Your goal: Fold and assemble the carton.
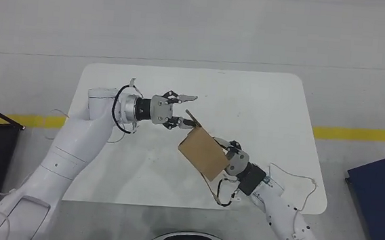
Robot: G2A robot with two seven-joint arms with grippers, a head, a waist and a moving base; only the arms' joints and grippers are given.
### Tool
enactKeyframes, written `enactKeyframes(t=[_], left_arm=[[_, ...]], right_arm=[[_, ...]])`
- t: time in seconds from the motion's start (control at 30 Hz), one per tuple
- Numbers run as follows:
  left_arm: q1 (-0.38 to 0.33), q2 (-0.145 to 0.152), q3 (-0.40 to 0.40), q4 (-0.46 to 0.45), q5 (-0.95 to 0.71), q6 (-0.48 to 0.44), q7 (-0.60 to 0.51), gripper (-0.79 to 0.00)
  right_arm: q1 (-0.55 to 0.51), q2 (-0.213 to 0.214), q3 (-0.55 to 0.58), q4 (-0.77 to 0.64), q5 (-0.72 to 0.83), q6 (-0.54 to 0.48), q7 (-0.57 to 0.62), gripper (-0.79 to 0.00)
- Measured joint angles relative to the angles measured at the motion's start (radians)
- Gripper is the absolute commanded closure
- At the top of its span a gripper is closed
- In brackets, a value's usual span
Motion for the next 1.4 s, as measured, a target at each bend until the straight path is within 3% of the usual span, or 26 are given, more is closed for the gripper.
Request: enactKeyframes(t=[0.07,0.23,0.37,0.67,1.07,1.23,1.3,1.4], left_arm=[[-0.003,0.001,0.011,0.001,-0.005,0.001,0.002,-0.274],[-0.011,0.008,0.024,0.006,-0.008,0.004,0.005,-0.077],[-0.007,0.018,0.027,0.005,-0.010,0.006,0.006,0.000],[-0.002,0.054,0.030,-0.014,0.007,0.025,0.026,0.000],[-0.038,0.109,0.130,-0.041,-0.058,0.040,0.041,-0.003],[-0.067,0.128,0.177,-0.028,-0.086,0.030,0.030,-0.206],[-0.079,0.137,0.195,-0.021,-0.096,0.027,0.028,-0.354],[-0.095,0.150,0.216,-0.012,-0.111,0.020,0.021,-0.720]], right_arm=[[0.000,0.001,0.000,-0.002,-0.002,0.002,0.004,0.000],[0.000,0.001,0.000,-0.001,0.003,0.008,0.011,0.000],[0.000,0.002,0.003,0.005,0.010,0.011,0.007,0.000],[0.004,0.006,0.014,0.015,0.014,0.006,0.003,0.000],[0.018,0.009,0.010,0.014,0.007,-0.013,0.018,0.000],[0.024,0.009,0.005,0.015,0.008,-0.015,0.025,0.000],[0.026,0.009,0.003,0.016,0.009,-0.015,0.027,0.000],[0.029,0.009,0.001,0.019,0.016,-0.015,0.030,0.000]])
